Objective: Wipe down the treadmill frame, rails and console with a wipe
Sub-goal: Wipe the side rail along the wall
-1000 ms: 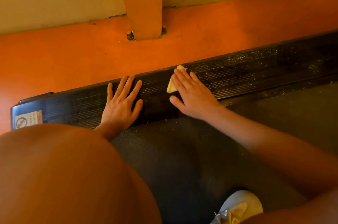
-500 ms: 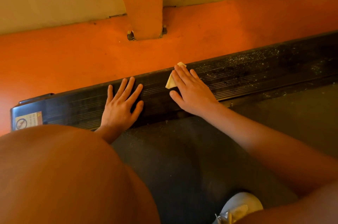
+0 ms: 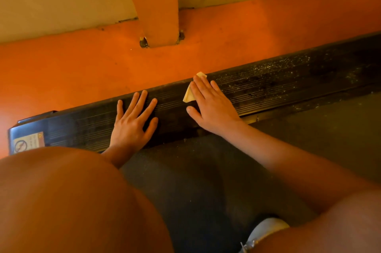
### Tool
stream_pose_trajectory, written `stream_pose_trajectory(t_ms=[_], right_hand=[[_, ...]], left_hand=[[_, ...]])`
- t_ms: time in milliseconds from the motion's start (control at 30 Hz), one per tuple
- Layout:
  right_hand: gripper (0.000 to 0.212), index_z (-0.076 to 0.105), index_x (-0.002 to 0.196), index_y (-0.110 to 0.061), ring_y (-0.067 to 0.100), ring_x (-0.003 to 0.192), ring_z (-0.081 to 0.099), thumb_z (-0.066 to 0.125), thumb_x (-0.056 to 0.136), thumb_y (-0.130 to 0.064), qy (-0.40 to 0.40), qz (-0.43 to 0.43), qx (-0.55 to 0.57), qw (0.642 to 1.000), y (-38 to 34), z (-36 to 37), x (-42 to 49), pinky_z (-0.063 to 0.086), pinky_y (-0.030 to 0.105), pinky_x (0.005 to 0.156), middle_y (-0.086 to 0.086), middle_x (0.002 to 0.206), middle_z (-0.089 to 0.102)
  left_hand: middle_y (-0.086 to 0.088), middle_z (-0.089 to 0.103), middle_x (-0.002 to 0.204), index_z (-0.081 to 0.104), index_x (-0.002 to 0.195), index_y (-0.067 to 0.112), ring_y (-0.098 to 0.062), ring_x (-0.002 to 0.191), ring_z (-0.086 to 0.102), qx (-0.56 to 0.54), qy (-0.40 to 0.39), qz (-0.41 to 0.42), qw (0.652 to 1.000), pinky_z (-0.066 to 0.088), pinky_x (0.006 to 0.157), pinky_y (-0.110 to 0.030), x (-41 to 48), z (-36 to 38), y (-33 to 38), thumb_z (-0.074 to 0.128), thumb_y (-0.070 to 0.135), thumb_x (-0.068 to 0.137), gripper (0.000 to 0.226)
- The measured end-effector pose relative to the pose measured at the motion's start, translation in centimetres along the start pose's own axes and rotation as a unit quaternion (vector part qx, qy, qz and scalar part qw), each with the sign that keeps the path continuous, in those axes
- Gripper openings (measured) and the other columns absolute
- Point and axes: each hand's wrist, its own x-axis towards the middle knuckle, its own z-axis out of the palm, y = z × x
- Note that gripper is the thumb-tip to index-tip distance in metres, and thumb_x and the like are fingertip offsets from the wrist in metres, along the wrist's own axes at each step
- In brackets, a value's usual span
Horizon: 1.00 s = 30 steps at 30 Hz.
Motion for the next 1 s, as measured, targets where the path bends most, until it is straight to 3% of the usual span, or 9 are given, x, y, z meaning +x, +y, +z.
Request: stream_pose_trajectory(t_ms=[200, 333, 600, 833, 1000], right_hand=[[0.073, 0.03, 0.158, -0.006, 0.028, 0.156, 0.019, 0.05, 0.103, -0.05, 0.045, -0.018, -0.018, 0.999, -0.9, 3.1, -6.4, 0.021, 0.045, 0.126, 0.015, 0.167, 0.023], [0.075, 0.035, 0.157, -0.005, 0.027, 0.155, 0.021, 0.039, 0.103, -0.058, 0.036, -0.031, -0.021, 0.999, 0.3, 1.4, -2.1, 0.01, 0.04, 0.125, 0.014, 0.166, 0.028], [0.065, 0.037, 0.156, -0.007, 0.026, 0.155, 0.023, 0.042, 0.106, -0.049, 0.086, -0.025, 0.011, 0.996, 0.0, 3.7, -5.6, 0.021, 0.043, 0.125, 0.013, 0.165, 0.029], [0.078, 0.018, 0.162, -0.009, 0.024, 0.158, 0.005, 0.034, 0.105, -0.059, 0.03, 0.005, -0.019, 0.999, 1.2, 0.3, 0.2, -0.002, 0.039, 0.125, 0.011, 0.171, 0.01], [0.07, 0.024, 0.161, -0.01, 0.025, 0.158, 0.009, 0.038, 0.106, -0.051, 0.049, 0.032, 0.018, 0.998, 0.1, 2.6, -6.3, 0.013, 0.046, 0.128, 0.011, 0.17, 0.016]], left_hand=[[-0.005, 0.017, 0.168, 0.035, 0.157, 0.026, -0.024, 0.157, 0.008, -0.005, 0.019, 0.003, 1.0, 0.008, 0.122, -0.064, 0.0, 0.2, 0.1, 0.033, 0.049, 0.105, 0.057], [-0.004, 0.015, 0.169, 0.032, 0.158, 0.026, -0.022, 0.157, 0.005, 0.001, 0.008, -0.002, 1.0, 0.007, 0.123, -0.063, 0.0, 0.2, 0.0, 0.031, 0.051, 0.105, 0.058], [-0.004, 0.014, 0.169, 0.032, 0.158, 0.027, -0.023, 0.157, 0.005, -0.004, 0.009, 0.002, 1.0, 0.008, 0.122, -0.064, 0.0, 0.2, 0.0, 0.031, 0.051, 0.105, 0.058], [-0.005, 0.013, 0.169, 0.03, 0.159, 0.026, -0.023, 0.157, 0.004, -0.003, 0.003, 0.004, 1.0, 0.007, 0.122, -0.064, 0.0, 0.1, -0.1, 0.031, 0.05, 0.105, 0.058], [-0.005, 0.013, 0.169, 0.032, 0.158, 0.026, -0.023, 0.157, 0.004, -0.005, 0.009, 0.004, 1.0, 0.005, 0.123, -0.062, 0.0, 0.1, 0.0, 0.03, 0.051, 0.105, 0.058]])
